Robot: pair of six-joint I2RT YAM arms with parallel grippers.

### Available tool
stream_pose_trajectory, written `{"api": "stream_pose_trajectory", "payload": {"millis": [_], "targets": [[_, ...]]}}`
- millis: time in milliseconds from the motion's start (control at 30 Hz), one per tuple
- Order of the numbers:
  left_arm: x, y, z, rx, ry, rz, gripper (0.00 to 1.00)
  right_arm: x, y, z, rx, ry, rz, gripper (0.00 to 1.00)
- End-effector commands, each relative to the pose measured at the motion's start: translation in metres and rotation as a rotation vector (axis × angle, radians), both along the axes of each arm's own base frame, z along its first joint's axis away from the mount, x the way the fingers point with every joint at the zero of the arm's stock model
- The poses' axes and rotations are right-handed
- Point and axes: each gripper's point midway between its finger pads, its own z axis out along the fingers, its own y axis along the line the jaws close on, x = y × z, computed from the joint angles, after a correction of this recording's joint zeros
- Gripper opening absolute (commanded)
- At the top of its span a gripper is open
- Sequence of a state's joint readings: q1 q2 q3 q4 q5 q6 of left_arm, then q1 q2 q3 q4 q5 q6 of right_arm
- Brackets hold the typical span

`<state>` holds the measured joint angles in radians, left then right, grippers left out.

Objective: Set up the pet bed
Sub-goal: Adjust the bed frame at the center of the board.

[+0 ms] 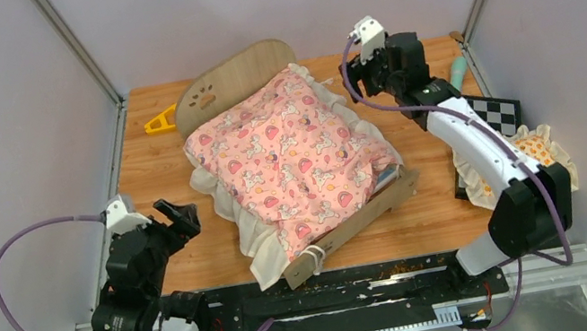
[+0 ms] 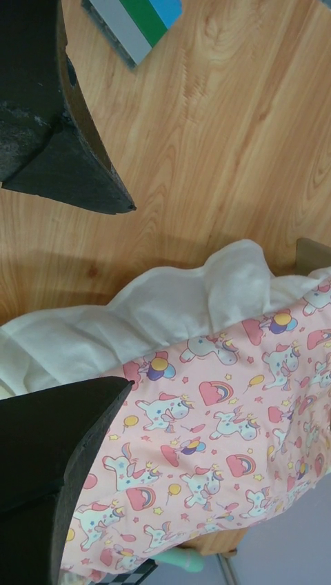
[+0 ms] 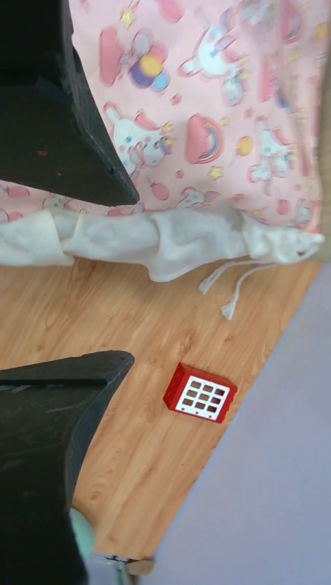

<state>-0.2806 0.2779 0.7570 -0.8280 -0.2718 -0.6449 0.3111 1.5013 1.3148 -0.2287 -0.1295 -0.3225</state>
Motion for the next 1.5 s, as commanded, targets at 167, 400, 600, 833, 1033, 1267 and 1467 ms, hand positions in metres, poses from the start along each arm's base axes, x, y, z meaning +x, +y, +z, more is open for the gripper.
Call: {"api": "stream_pose_trajectory", "payload": {"millis": [167,400,600,833,1033,1267,1467], "targets": [[0.011,-0.039,0.044,-0.153,0.038,-0.129,0.96,-0.084,-0.032,0.040,0.622,0.222,-0.451,0.98],[0.017,-0.039,0.076,-0.253,0.024,-0.066,1.00,-0.174,-0.007,-0.024,0.639,0.398,-0.724,1.00],[0.032,-0.049,0.086,-0.286,0.064,-0.063,1.00,-0.231,-0.017,-0.070,0.549,0.556,-1.034,1.00],[0.043,-0.063,0.097,-0.224,0.048,-0.091,1.00,-0.268,-0.032,-0.094,0.507,0.581,-1.194,1.00],[0.050,-0.072,0.099,-0.227,0.033,-0.120,1.00,-0.277,-0.041,-0.110,0.502,0.593,-1.252,0.96],[0.048,-0.068,0.106,-0.225,-0.005,-0.114,1.00,-0.285,-0.036,-0.142,0.570,0.651,-1.230,0.64],[0.047,-0.064,0.109,-0.224,-0.024,-0.102,1.00,-0.277,-0.033,-0.145,0.573,0.623,-1.206,0.23]]}}
